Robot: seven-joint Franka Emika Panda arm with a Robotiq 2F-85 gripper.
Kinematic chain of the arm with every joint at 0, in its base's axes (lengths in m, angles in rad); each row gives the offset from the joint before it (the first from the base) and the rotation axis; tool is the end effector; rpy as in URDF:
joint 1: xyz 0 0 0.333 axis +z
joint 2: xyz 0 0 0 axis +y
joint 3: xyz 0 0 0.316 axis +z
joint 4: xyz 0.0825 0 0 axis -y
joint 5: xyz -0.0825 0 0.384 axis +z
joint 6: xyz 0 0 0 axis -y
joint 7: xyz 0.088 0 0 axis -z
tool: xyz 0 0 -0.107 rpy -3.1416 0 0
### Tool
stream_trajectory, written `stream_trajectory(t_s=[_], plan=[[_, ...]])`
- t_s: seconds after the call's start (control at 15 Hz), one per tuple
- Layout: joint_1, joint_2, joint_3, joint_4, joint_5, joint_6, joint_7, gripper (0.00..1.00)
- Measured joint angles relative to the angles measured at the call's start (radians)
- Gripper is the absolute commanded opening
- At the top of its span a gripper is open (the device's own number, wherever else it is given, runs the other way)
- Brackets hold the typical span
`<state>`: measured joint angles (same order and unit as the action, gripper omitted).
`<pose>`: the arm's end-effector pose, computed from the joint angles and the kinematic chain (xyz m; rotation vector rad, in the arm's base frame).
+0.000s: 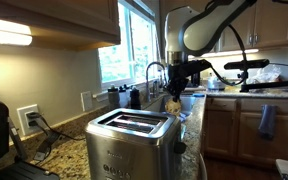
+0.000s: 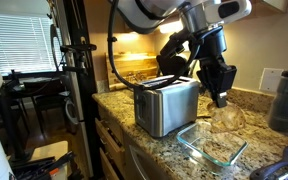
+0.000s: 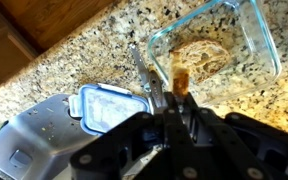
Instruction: Pick up a slice of bread from the glass bowl and put it in the toaster.
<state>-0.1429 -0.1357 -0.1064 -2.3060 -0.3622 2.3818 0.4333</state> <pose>0.4946 -0.1304 0.4226 2.8102 -0.6368 0.3386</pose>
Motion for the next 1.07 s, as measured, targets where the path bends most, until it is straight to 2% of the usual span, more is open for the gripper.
stream_trajectory(t_s=[0.6, 1.07], plan=[[0.000, -0.044, 0.001, 0.010, 0.031, -0.043, -0.184, 0.07], [0.004, -0.078, 0.020, 0.012, 0.053, -0.074, -0.232, 0.07]])
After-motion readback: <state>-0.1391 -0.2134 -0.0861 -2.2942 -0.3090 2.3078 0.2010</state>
